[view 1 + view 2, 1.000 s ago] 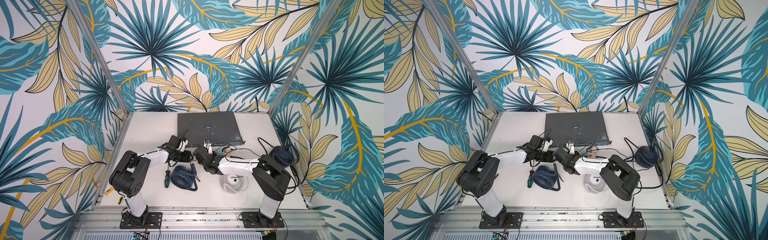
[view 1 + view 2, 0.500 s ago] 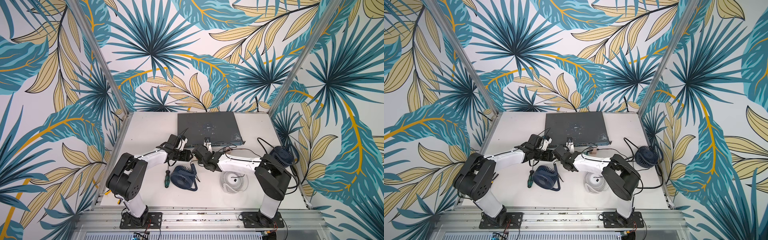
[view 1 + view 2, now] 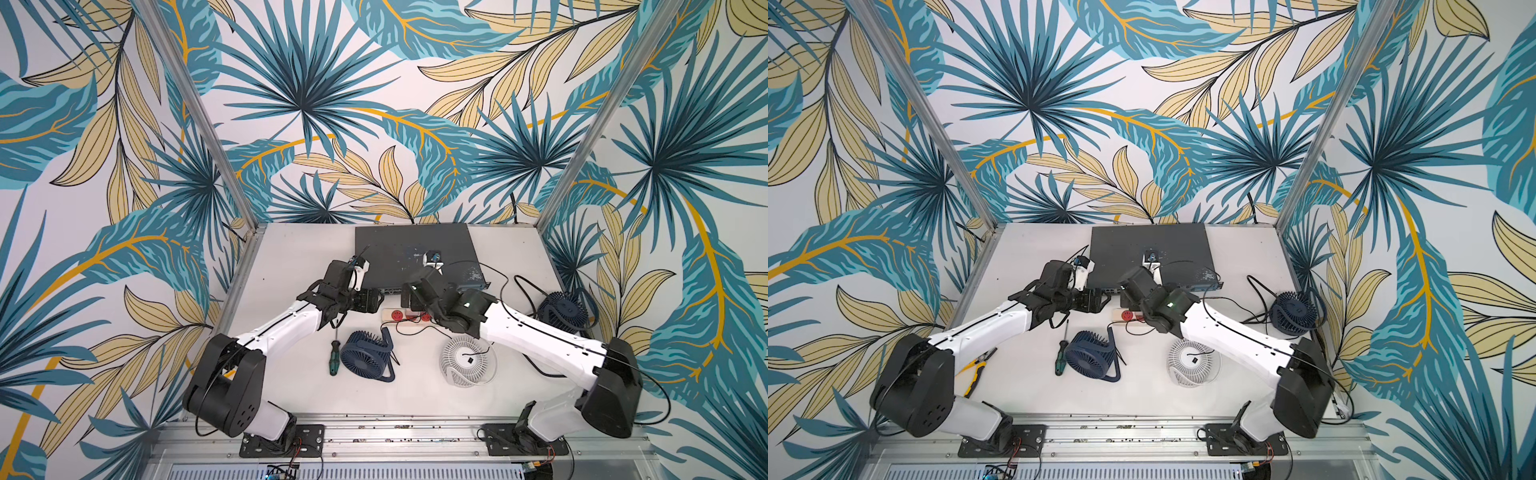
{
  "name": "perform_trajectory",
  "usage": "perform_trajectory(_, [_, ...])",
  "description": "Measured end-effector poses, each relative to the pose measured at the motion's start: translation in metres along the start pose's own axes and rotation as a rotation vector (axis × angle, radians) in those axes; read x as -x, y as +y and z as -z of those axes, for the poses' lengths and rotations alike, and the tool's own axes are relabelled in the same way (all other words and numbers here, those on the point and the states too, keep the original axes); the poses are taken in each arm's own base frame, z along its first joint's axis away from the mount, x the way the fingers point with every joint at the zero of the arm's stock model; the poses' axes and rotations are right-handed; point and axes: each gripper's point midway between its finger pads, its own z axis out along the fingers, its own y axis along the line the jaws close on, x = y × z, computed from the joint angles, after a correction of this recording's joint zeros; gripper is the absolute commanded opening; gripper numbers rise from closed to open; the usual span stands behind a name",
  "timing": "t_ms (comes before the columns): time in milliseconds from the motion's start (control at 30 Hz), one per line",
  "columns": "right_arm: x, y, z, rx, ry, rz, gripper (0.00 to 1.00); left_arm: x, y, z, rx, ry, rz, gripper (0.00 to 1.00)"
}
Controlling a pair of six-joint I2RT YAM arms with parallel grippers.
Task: Plug the desk fan into the power strip
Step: Insert the plug into the socket, then pick up the plug from the center of the board.
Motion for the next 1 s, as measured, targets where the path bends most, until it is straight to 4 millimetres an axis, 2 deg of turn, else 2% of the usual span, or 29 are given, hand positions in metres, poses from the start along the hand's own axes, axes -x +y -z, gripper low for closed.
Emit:
perform_trajectory(100, [0.005, -0.058, -0.012, -0.079, -0.005, -0.09, 1.0, 0.008, -0.006, 0.015, -0.011, -0.044, -0.027, 0.85])
perform_trajectory(167, [-0.001, -0.104, -0.026, -0.149, 0.014, -0.156, 1.0, 0.014, -0.011, 0.024, -0.02, -0.073, -0.046, 0.85])
perform_trajectory(233, [-0.016, -0.144, -0.039, -0.199, 0.051, -0.22, 0.99, 0.017, -0.014, 0.031, -0.025, -0.093, -0.059, 0.85])
perform_trajectory(300, [-0.032, -0.168, -0.048, -0.215, 0.093, -0.267, 0.96, 0.019, -0.015, 0.036, -0.028, -0.108, -0.068, 0.86])
perform_trajectory(367, [-0.045, -0.182, -0.055, -0.215, 0.133, -0.291, 0.93, 0.018, -0.016, 0.04, -0.03, -0.114, -0.073, 0.86])
perform_trajectory(500, [-0.066, -0.179, -0.08, -0.181, 0.216, -0.257, 0.85, 0.012, -0.016, 0.041, -0.033, -0.107, -0.072, 0.85])
perform_trajectory(600, [-0.087, -0.177, -0.096, -0.181, 0.294, -0.21, 0.84, 0.007, -0.015, 0.039, -0.035, -0.098, -0.069, 0.85])
perform_trajectory(700, [-0.099, -0.176, -0.105, -0.181, 0.343, -0.172, 0.84, 0.007, -0.014, 0.039, -0.034, -0.096, -0.069, 0.85])
perform_trajectory(1000, [-0.089, -0.158, -0.121, -0.122, 0.343, -0.086, 0.82, 0.005, -0.014, 0.039, -0.034, -0.094, -0.068, 0.86])
